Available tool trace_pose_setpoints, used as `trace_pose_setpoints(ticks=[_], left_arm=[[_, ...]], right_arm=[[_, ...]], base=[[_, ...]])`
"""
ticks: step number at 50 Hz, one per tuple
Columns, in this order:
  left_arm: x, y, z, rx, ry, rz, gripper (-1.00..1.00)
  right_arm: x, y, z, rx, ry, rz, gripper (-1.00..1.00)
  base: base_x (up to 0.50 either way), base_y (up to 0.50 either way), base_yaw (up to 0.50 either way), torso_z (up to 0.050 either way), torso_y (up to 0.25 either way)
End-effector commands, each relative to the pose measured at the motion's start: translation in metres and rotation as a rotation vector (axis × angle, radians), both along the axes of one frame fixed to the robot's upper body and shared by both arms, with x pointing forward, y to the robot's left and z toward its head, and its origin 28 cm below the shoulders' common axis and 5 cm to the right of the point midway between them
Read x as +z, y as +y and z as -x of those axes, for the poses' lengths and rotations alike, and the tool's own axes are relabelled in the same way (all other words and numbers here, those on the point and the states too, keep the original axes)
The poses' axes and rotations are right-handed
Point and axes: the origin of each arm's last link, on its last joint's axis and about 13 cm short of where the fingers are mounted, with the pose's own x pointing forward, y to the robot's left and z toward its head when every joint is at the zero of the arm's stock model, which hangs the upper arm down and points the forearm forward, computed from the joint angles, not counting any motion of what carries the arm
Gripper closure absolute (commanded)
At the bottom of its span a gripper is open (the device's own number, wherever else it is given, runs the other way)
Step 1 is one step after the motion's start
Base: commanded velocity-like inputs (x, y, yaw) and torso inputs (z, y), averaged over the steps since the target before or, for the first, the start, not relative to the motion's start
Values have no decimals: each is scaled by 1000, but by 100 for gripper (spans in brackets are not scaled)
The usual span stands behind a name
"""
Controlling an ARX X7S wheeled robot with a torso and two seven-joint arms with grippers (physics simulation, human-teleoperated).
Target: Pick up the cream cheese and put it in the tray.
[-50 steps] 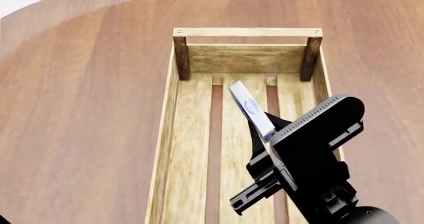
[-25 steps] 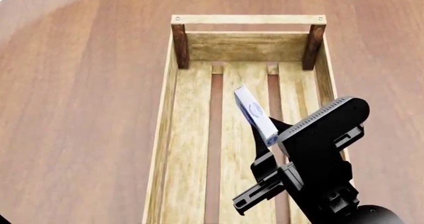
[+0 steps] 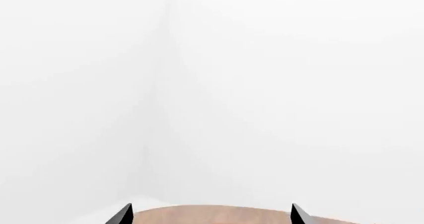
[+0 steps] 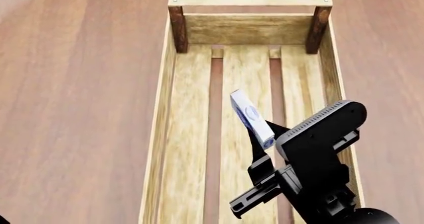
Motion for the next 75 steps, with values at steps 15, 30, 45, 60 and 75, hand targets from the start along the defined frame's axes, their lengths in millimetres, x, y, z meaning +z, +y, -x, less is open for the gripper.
trace_pose_setpoints(ticks=[15,30,45,60,75], left_arm=[[-1,-1,-1,-3,4,-2,-100],[-1,0,0,-1,2,-1,-100],[-1,0,0,-8,0,2,-100],[0,-1,1,-7,6,-3,-100],[-1,-1,0,-9,14,-10,-100]], right_arm=[[2,-2,0,7,-32,-32,100],[1,-1,0,12,-28,-27,100],[1,0,-2,8,-17,-21,100],[10,2,-14,-56,98,12,100],[12,3,-19,-102,163,68,100]], base=[[0,0,0,0,-96],[-1,0,0,0,-96],[0,0,0,0,-19],[0,0,0,0,0],[0,0,0,0,0]])
